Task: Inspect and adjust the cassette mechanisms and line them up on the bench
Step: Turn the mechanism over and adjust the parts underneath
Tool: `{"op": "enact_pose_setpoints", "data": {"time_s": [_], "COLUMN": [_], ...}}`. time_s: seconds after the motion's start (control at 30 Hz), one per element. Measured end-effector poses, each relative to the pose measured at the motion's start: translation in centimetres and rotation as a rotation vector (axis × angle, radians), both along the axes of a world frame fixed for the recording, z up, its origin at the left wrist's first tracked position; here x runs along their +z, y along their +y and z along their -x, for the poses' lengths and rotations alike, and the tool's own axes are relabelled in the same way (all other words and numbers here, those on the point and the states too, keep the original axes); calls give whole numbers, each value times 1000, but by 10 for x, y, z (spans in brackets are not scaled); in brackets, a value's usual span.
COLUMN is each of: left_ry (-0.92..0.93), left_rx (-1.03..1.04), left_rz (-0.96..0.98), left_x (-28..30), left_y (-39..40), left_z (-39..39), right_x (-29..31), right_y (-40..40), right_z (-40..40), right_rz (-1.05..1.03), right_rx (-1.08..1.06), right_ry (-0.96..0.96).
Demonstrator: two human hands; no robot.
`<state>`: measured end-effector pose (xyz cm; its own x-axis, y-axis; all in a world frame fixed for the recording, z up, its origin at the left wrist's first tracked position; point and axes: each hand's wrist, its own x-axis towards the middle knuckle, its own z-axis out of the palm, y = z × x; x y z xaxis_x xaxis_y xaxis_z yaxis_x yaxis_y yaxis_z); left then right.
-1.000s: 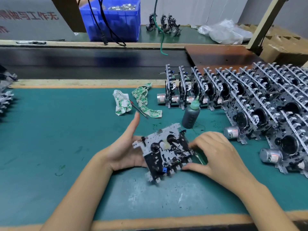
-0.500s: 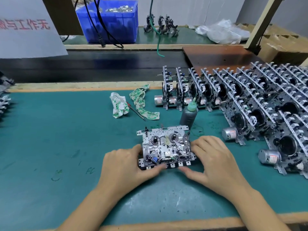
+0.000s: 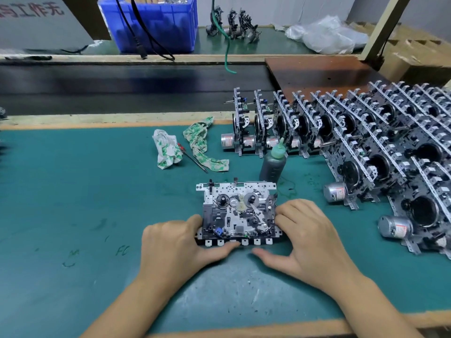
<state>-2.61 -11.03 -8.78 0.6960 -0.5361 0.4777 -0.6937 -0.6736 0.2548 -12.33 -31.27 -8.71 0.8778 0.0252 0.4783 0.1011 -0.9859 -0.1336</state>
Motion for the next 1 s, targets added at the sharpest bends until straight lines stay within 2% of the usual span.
{"op": "enact_pose_setpoints", "data": {"time_s": [0.17, 0.43, 0.67, 0.9, 1.0], "left_ry": [14, -6, 45, -80, -64], "left_rx": [-100, -17, -248, -152, -172], "left_rz": [-54, -34, -58, -56, -47], "left_x": [1, -1, 4, -1, -2], "left_y": [0, -3, 8, 7, 8], "left_z": [2, 3, -7, -4, -5], "right_x": [-4, -2, -2, -1, -1], "right_y": [-1, -2, 3, -1, -2], "right_z": [1, 3, 4, 5, 5], "right_rz": [36, -66, 11, -75, -92], "right_rx": [-72, 12, -102, -26, -11], "right_ry": [-11, 36, 8, 51, 60]}}
